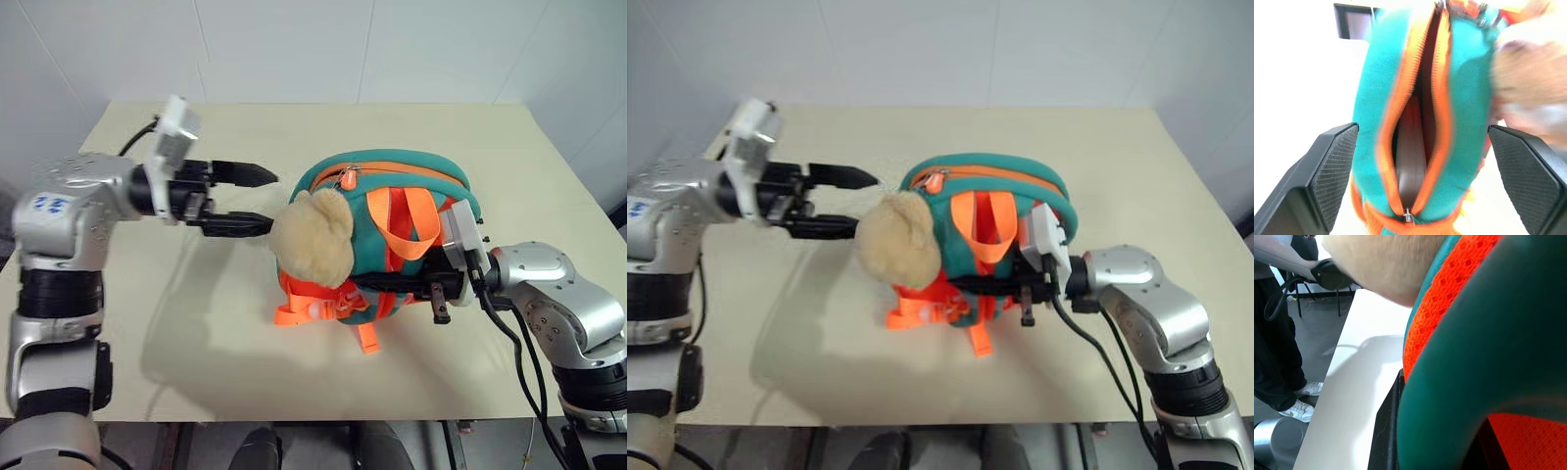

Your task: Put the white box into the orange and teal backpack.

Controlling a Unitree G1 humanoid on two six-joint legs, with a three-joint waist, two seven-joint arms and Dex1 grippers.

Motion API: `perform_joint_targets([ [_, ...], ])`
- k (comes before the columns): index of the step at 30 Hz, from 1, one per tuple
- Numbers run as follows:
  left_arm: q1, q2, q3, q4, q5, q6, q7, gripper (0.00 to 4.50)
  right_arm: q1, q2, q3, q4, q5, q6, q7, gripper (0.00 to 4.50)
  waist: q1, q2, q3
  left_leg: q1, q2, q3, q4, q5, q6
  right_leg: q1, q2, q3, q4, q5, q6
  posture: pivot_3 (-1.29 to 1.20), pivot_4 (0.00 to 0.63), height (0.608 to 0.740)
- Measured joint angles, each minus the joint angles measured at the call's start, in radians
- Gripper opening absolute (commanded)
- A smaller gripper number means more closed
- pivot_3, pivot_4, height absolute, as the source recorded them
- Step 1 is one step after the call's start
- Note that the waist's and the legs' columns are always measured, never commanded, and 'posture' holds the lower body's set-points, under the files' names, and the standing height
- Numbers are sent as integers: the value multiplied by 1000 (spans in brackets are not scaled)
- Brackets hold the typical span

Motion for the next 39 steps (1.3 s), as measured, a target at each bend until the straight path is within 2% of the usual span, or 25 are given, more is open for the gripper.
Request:
perform_joint_targets([
  [3, 52, 23, 75, -57, -65, 62, 32, 4500, 7, 0, -2, -1, 0, -1, -3, 491, 4, 0, 0, -1, 0, 0, 1, 0, 0, 0, 0, 0, 0, 0, 0, 0, 150, 740],
  [7, 139, 46, 208, -264, -237, 217, 143, 4500, 10, 1, -2, -2, 0, -2, -5, 491, 2, 0, 0, 0, 0, -1, 1, -2, 4, 0, 0, 1, 0, 0, 0, 0, 150, 740],
  [13, 190, 11, 278, -438, -437, 333, 348, 4500, 3, 5, 1, 10, -9, -9, 4, 491, 3, 0, 0, 1, 0, -1, 4, -3, 6, 1, 0, 1, 1, 0, -1, 0, 150, 740],
  [20, 192, -38, 215, -536, -507, 348, 539, 4500, -30, 31, 16, 64, -25, -29, 28, 491, 3, 0, 0, 2, 0, 0, 4, -3, 6, 2, 1, 2, 0, 1, -1, 0, 150, 740],
  [26, 173, -62, 107, -539, -504, 347, 591, 4500, -42, 47, 23, 78, -41, -43, 35, 491, 2, 0, 0, 1, 0, 0, 4, -3, 5, 2, 1, 2, 0, 1, -1, 0, 150, 740],
  [29, 140, -62, 51, -521, -459, 341, 609, 4500, -46, 56, 23, 81, -52, -45, 35, 491, 3, 0, 0, 1, -1, 0, 4, -3, 5, 2, 1, 2, -1, 1, -1, 0, 150, 740],
  [32, 111, -76, 15, -501, -439, 338, 627, 3891, -46, 66, 23, 82, -57, -45, 32, 491, 4, 0, 0, 1, -1, 0, 4, -3, 5, 2, 1, 2, -1, 1, -1, 0, 150, 740],
  [37, 79, -80, 3, -470, -444, 347, 633, 2447, -46, 67, 23, 82, -59, -46, 27, 491, 2, 0, 0, 1, -1, 0, 4, -3, 5, 2, 1, 2, -1, 1, -1, 0, 150, 740],
  [39, 78, -78, 3, -467, -446, 347, 633, 2050, -46, 67, 23, 82, -59, -46, 27, 491, 2, 0, 0, 1, -1, 0, 4, -3, 5, 2, 1, 2, -1, 1, -1, 0, 150, 740],
])
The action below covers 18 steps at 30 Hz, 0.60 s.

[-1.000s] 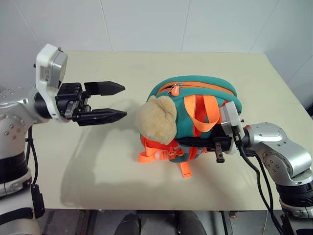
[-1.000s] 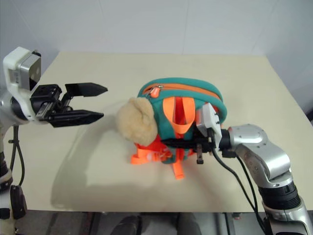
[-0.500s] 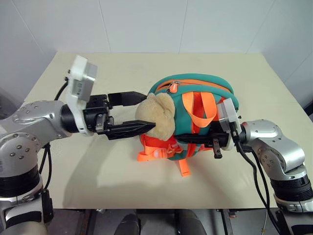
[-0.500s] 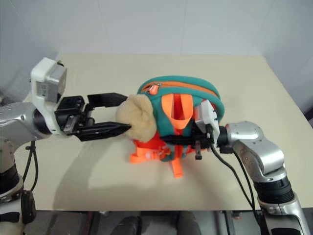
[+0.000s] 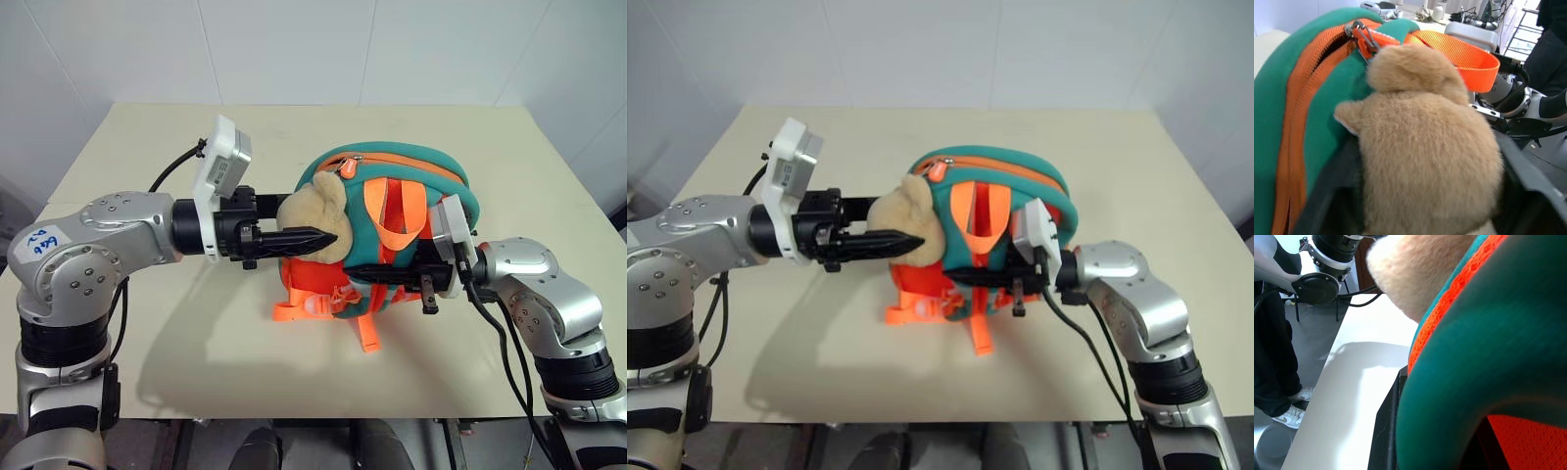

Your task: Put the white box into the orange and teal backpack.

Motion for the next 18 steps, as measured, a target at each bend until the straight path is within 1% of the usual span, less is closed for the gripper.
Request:
perform_joint_targets([
  [3, -1, 12, 3, 2, -11, 2, -2, 1603, 0, 0, 0, 0, 0, 0, 0, 491, 0, 0, 0, 0, 0, 0, 0, 0, 0, 0, 0, 0, 0, 0, 0, 0, 150, 740],
  [5, -3, 20, 7, 5, -16, 4, -5, 1472, 1, 0, 0, 0, 0, 0, 0, 491, 0, 0, 0, 0, 0, 0, 0, 0, 0, 0, 0, 0, 0, 0, 0, 0, 150, 740],
  [12, -13, 111, 36, 49, -28, 10, -71, 1386, 25, 1, -6, -3, 8, -1, 0, 491, 0, 0, 0, 0, 0, 0, 0, 0, 1, 0, 0, 0, 0, 0, 0, 0, 150, 740],
  [18, -36, 222, 26, 129, 40, -35, -204, 1377, 48, 2, -8, -9, 13, -1, -3, 491, -3, 0, 0, 0, 0, 1, -1, 0, 1, 0, 1, 0, 0, 0, 0, 0, 150, 740],
])
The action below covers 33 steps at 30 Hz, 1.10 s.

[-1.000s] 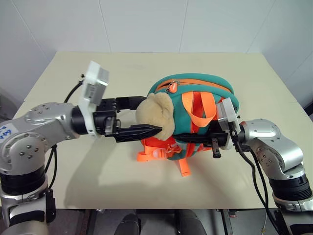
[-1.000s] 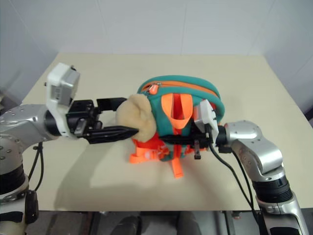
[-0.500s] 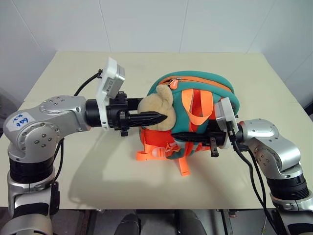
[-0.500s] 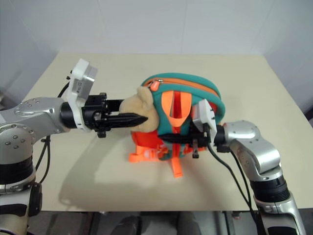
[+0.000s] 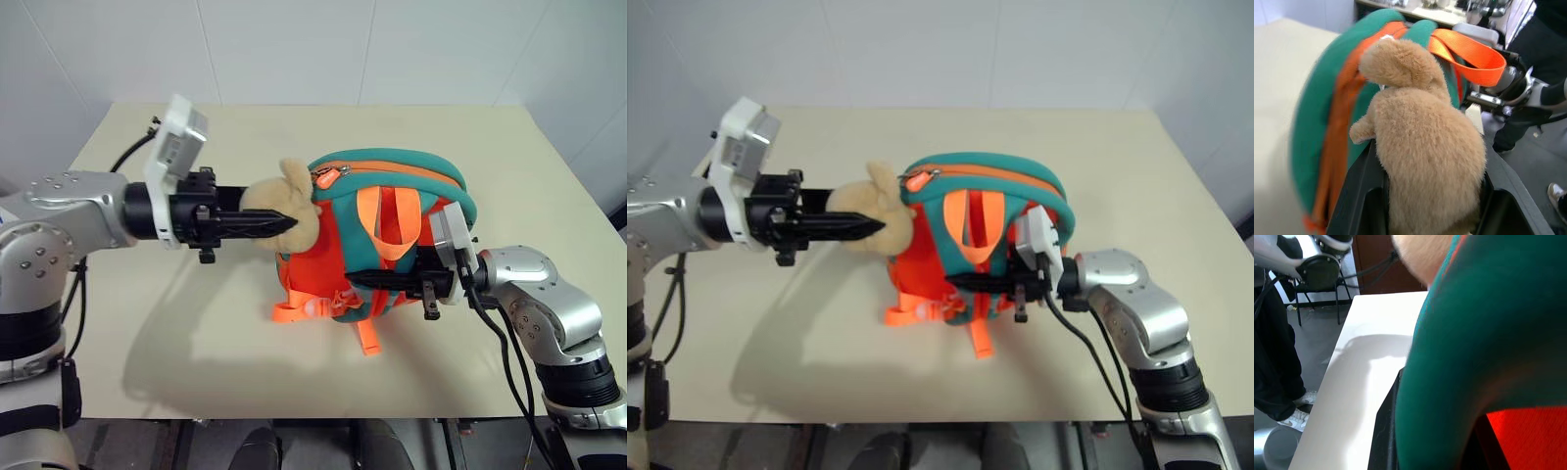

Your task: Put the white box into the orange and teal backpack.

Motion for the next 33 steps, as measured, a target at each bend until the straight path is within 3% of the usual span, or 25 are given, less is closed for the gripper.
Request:
perform_joint_targets([
  [5, -13, 66, -49, 126, 125, -93, -115, 1377, 7, 1, -1, -2, 2, 0, -7, 491, 1, 0, 0, 0, 0, 0, -1, 0, 0, 0, 0, 0, 0, 0, 0, 0, 150, 740],
  [14, -63, 65, -165, 343, 302, -225, -278, 1376, 10, 9, -1, -3, 2, -2, -15, 491, -1, 0, 0, 0, 0, 0, -3, 0, 0, -1, 0, 0, 1, 0, 0, 0, 150, 740],
  [33, -2, 29, -356, 466, 562, -346, -478, 1372, 11, 10, -1, -2, -2, -3, -17, 491, 0, 0, 0, 0, 1, 1, -2, 0, 0, -1, 1, 0, 2, 0, 0, 0, 150, 740],
])
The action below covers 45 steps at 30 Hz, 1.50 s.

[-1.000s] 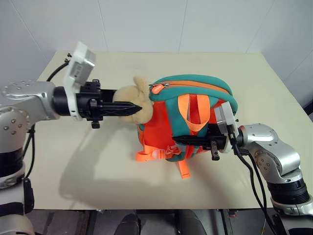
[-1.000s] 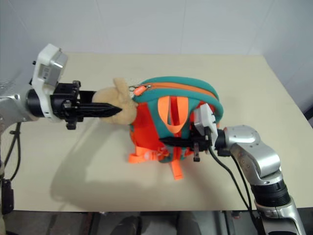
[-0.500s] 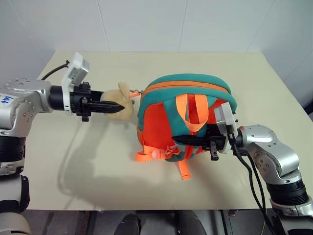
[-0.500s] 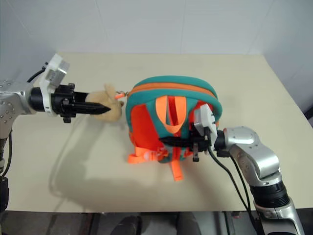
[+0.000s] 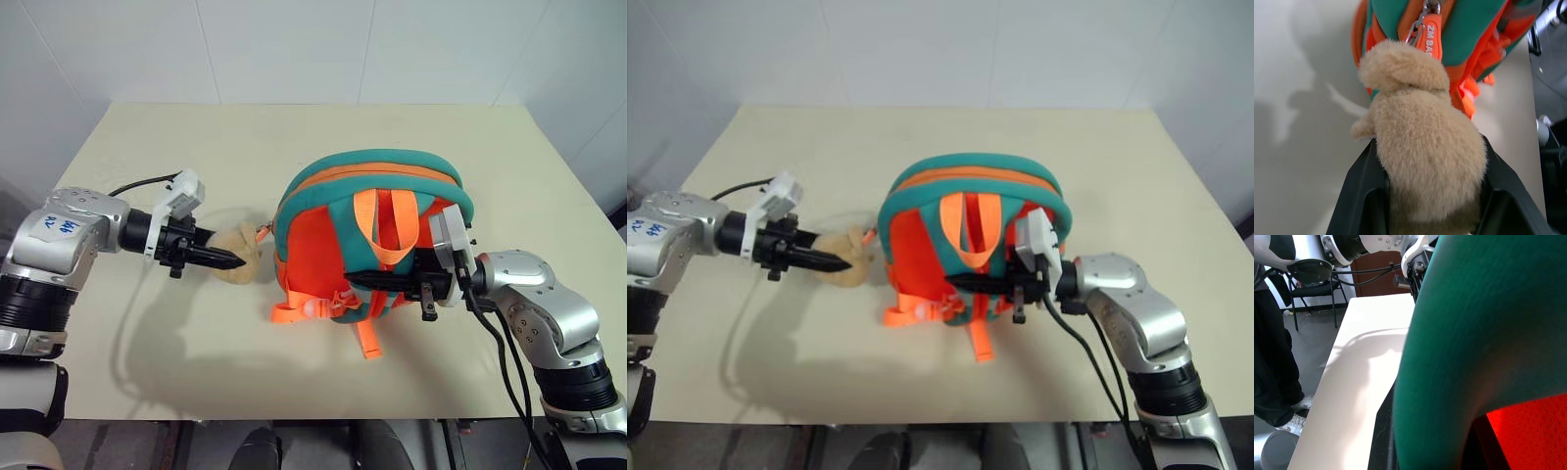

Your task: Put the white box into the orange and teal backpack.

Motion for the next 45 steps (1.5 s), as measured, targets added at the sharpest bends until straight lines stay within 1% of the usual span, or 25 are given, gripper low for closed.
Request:
perform_joint_targets([
  [3, 0, -13, -64, 24, 69, -45, -26, 1371, 0, 0, 0, 0, -5, 0, 2, 491, 0, 0, 0, 0, 0, 0, 0, 0, 0, 0, 0, 0, 0, 0, 0, 0, 150, 740],
  [7, -4, -54, -89, 38, 114, -68, -38, 1371, 0, 0, 0, 0, -7, 0, 3, 491, 0, 0, 0, 0, 0, 0, 1, 0, 0, 0, 0, 0, 0, 0, 0, 0, 150, 740],
  [13, -10, -94, -76, 59, 136, -77, -30, 1371, 2, -3, -1, 0, -15, -4, -9, 491, 1, 0, 0, 0, 0, 0, 2, 0, 0, 0, 0, 0, 1, 0, 0, 0, 150, 740],
  [16, -10, -120, -32, 60, 123, -63, -19, 1371, 3, -11, -1, -1, -24, -3, -28, 491, 1, 0, 0, -1, 0, 0, 2, 0, 0, 0, 0, 0, 2, 0, 0, 0, 150, 740],
  [18, -10, -121, -5, 54, 111, -62, -20, 1371, 4, -42, -1, -8, -28, 15, -31, 1198, 1, 0, 0, -1, 0, 0, 2, 0, 0, 0, 0, 0, 1, 0, 0, 0, 150, 740],
  [19, -10, -121, 9, 50, 110, -62, -19, 2097, 4, -62, -1, -15, -29, 32, -31, 1468, 1, 0, 0, -1, 0, 0, 2, 0, 0, 0, 0, 0, 1, 0, 0, 0, 150, 740],
  [20, -8, -120, 20, 43, 109, -62, -19, 2326, 4, -80, -1, -21, -29, 49, -31, 1742, 1, 0, 0, -1, 0, 0, 2, 0, 0, 0, 0, 0, 1, 0, 0, 0, 150, 740],
  [21, -6, -119, 28, 33, 104, -59, -19, 2755, 5, -89, -1, -26, -28, 58, -31, 2203, 2, 0, 0, -1, 0, 0, 2, 0, 0, 0, 0, 0, 1, 0, 0, 0, 150, 740],
  [23, -2, -120, 47, 25, 91, -50, -17, 3283, 9, -96, -1, -39, -24, 69, -28, 2715, 1, 0, 0, -1, 0, 0, 2, 0, 0, 0, 0, 0, 1, 0, 0, 0, 150, 740],
  [27, 10, -105, 99, 16, 69, -45, -13, 4481, 30, -136, -22, -60, -2, 74, -5, 4033, 1, 0, 0, -1, 0, 0, 2, 0, 1, 0, 0, 0, 1, 0, 0, 0, 150, 740],
  [28, 16, -97, 113, 15, 63, -45, -13, 4500, 38, -152, -34, -71, 5, 75, 2, 4379, 1, 0, 0, -1, 0, 0, 2, 0, 1, 0, 0, 0, 1, 0, 0, 0, 150, 740],
  [29, 23, -87, 126, 15, 59, -45, -13, 4500, 45, -166, -44, -75, 10, 76, 9, 4479, 1, 0, 0, -1, 0, 0, 2, -1, 1, 0, 0, 0, 1, 0, 0, 0, 150, 740],
  [36, 70, -30, 193, 36, 57, -83, -16, 4500, 114, -293, -146, -99, 39, 94, 52, 4479, 3, 0, 0, -1, 0, 0, 2, -1, 2, 0, 0, 0, 0, 0, 0, 0, 150, 740],
  [38, 93, -5, 209, 55, 57, -112, -22, 4500, 166, -343, -199, -110, 39, 98, 63, 4479, 4, 0, 0, -1, 0, 0, 2, -1, 2, 0, 0, -1, 0, 0, 0, 0, 150, 740],
  [40, 120, 14, 252, 94, 54, -148, -27, 4500, 226, -395, -268, -107, 33, 97, 75, 4479, 4, 0, 0, -1, 0, 0, 2, -2, 3, 0, 0, 0, -1, 0, 0, 0, 150, 740],
  [42, 136, 4, 328, 143, 29, -212, -33, 4500, 291, -439, -347, -79, 8, 80, 96, 4479, 6, 0, 0, -1, 0, 1, 2, -2, 3, 1, 0, 0, -2, 0, 0, 0, 150, 740],
  [45, 137, -16, 418, 197, -19, -288, -39, 4500, 340, -467, -427, 23, -59, -3, 129, 4479, 8, 0, 0, 0, 0, 2, 3, -2, 4, 2, -1, 0, -1, 1, 1, 0, 150, 740],
])
